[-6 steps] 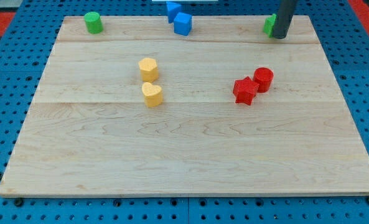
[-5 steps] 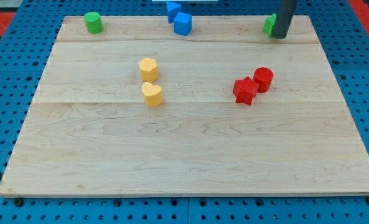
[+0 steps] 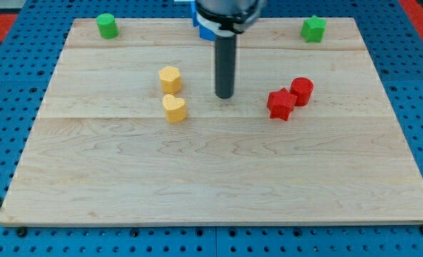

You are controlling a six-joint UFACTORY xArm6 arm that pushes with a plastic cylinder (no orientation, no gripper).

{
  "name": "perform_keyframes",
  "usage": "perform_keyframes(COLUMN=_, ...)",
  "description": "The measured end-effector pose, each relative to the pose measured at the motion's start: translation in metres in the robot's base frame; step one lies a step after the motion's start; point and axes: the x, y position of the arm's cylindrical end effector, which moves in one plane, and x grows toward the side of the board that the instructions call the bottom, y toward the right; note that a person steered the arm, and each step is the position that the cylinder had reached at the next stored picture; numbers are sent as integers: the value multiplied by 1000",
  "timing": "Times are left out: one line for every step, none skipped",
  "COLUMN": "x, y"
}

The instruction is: Keep arm in between yellow heart and green star

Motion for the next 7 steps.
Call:
perform_keyframes(x=-17, y=4)
perform_keyframes(x=-46, y=5)
perform_keyframes(x=-46, y=-18)
perform_keyframes(x=-94, y=-18)
perform_keyframes(x=-125, y=11)
perform_keyframes(x=-136, y=20)
perform_keyframes(x=-104, y=-2)
